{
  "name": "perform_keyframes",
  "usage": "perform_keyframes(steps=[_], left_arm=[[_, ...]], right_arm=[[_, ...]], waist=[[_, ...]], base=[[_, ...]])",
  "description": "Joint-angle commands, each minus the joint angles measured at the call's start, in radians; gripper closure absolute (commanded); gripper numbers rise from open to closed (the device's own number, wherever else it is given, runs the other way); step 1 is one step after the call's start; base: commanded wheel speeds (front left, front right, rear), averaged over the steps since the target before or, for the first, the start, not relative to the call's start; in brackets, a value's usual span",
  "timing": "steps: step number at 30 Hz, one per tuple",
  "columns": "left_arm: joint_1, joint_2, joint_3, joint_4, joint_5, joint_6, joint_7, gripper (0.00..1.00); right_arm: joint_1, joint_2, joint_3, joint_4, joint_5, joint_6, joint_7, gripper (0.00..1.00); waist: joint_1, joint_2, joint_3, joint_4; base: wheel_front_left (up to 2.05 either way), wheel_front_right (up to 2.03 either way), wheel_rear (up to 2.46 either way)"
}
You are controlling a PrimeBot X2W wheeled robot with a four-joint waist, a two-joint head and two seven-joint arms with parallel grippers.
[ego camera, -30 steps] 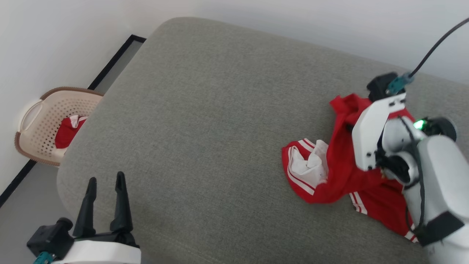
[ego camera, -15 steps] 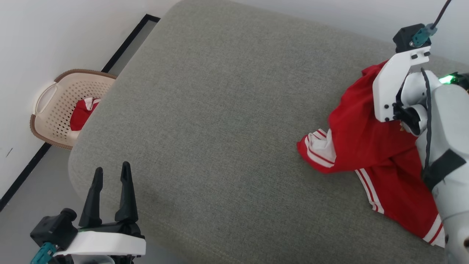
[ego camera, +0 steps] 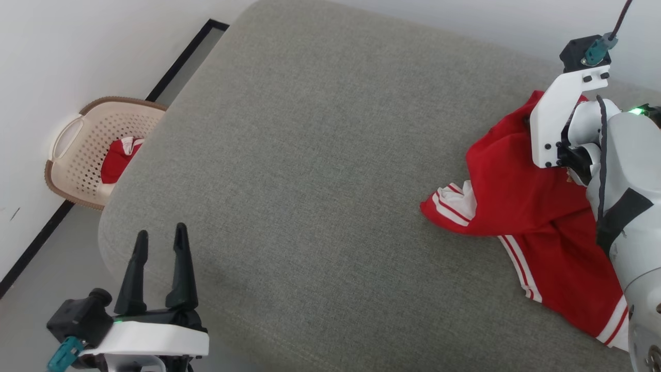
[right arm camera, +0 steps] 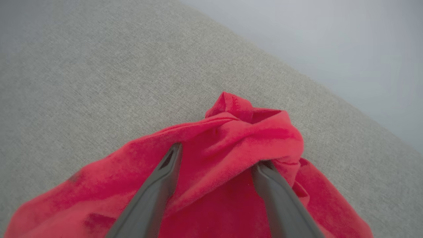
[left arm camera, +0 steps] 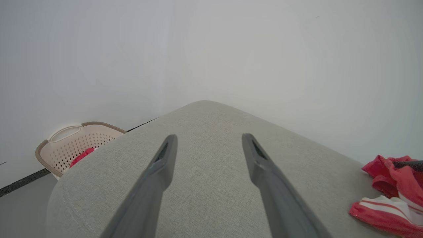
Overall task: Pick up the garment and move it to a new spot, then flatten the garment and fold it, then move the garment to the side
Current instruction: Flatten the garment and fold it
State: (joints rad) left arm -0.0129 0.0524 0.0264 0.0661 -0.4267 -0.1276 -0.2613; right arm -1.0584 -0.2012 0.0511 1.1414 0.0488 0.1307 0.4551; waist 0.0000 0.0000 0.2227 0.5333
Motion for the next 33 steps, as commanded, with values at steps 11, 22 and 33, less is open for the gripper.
perform_keyframes(steps=[11,22,33], left_arm=[[-0.013,0.070,-0.019,-0.009,0.020,-0.003,-0.005,0.00],[-0.045,0.180,-0.123,-0.001,-0.010,-0.003,-0.005,0.00],[-0.136,0.321,-0.275,-0.010,-0.125,-0.003,0.064,0.00]], right_arm=[[0.065,0.018,0.127,-0.125,0.184,0.000,-0.144,0.00],[0.264,-0.033,0.192,-0.439,0.350,0.000,-0.184,0.00],[0.523,-0.025,0.082,-0.828,0.347,0.000,-0.186,0.00]], waist=[[0.0000,0.0000,-0.056,-0.117],[0.0000,0.0000,-0.091,-0.280],[0.0000,0.0000,-0.077,-0.412]], base=[[0.00,0.00,0.00],[0.00,0.00,0.00],[0.00,0.00,0.00]])
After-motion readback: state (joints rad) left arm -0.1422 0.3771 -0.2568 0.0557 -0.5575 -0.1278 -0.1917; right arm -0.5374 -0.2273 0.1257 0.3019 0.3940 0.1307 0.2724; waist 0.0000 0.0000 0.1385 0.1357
